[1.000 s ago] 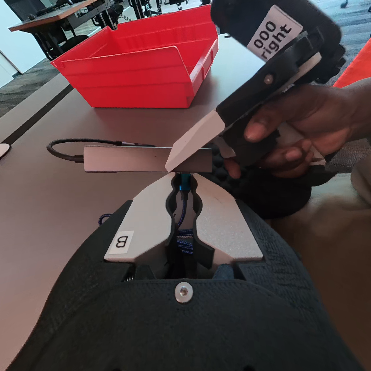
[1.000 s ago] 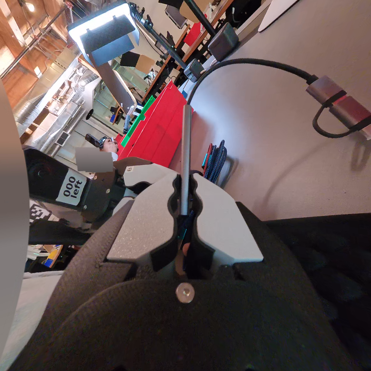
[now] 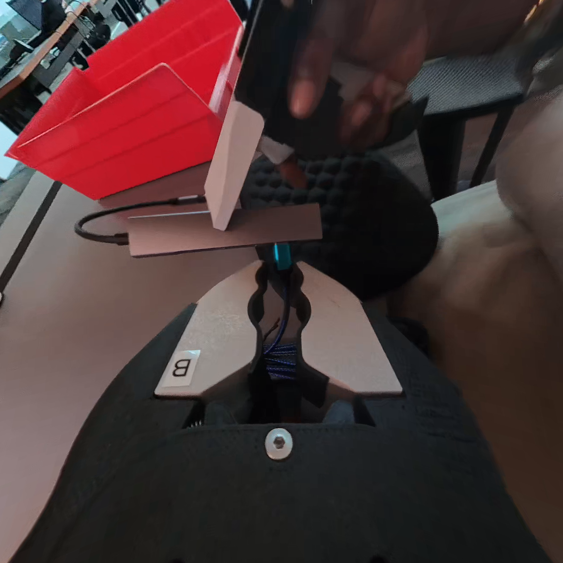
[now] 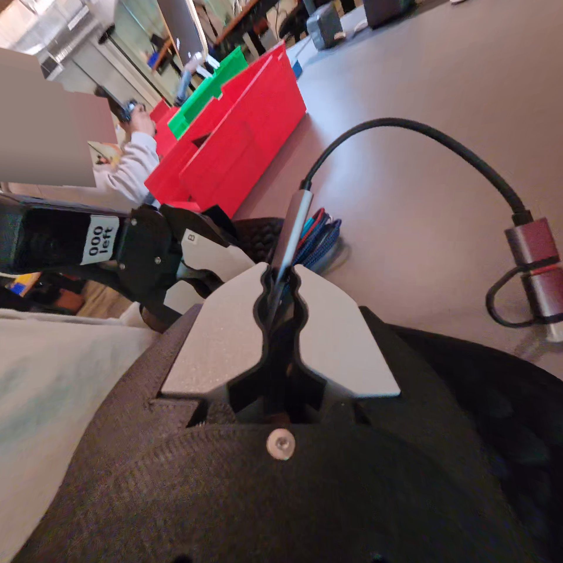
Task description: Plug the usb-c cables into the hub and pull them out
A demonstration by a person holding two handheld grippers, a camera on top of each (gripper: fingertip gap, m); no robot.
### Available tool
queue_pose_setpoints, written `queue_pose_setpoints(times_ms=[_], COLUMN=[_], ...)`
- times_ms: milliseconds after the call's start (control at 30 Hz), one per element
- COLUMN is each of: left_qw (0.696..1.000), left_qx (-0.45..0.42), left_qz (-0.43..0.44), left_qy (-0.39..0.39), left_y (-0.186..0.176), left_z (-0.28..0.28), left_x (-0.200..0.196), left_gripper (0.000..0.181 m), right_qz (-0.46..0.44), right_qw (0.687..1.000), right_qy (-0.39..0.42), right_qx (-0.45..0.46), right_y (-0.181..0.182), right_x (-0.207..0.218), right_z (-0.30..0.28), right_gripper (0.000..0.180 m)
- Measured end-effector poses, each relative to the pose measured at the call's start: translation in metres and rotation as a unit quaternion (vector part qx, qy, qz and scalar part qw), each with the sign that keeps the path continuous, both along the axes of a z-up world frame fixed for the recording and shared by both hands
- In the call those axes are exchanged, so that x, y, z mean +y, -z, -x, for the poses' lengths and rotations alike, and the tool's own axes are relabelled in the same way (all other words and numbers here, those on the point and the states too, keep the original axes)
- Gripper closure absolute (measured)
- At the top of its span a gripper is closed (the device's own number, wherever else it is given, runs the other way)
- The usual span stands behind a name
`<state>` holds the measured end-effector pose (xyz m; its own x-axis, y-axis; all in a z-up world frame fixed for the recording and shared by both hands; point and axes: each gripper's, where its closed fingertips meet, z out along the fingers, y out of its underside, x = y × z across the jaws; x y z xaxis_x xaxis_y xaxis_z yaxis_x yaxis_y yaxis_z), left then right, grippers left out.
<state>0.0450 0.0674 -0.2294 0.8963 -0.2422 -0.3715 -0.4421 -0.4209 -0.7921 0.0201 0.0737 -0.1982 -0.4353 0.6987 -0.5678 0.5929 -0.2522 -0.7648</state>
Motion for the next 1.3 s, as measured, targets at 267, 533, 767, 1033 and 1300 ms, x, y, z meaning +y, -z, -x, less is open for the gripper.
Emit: queue_pose_setpoints(times_ms=[267,533,767,1033,1300], left_qw=[0.985,0.957,0.960,0.930,0.814], left_qx=[-0.068,-0.134,-0.139,-0.035,-0.067], left_qz=[-0.124,-0.225,-0.218,-0.168,0.037], left_qy=[-0.100,-0.121,-0.110,-0.325,-0.575], left_y=[-0.040,-0.070,-0.084,-0.129,-0.028], left_z=[0.033,0.048,0.038,0.117,0.205], left_x=[0.000,-0.009,-0.018,-0.174,-0.311], left_gripper=[0.152,0.145,0.143,0.143,0.155], right_qz=[-0.054,-0.321,-0.313,-0.154,-0.133], right_qw=[0.994,0.938,0.922,0.967,0.972], right_qy=[-0.015,0.016,0.055,0.092,0.091], right_qx=[-0.095,0.133,0.219,0.180,0.171], right_y=[0.032,0.015,-0.003,-0.017,-0.013], right_x=[0.041,0.057,0.055,0.080,0.085], right_z=[-0.014,0.003,0.008,0.009,0.016], right_gripper=[0.167,0.157,0.143,0.143,0.146])
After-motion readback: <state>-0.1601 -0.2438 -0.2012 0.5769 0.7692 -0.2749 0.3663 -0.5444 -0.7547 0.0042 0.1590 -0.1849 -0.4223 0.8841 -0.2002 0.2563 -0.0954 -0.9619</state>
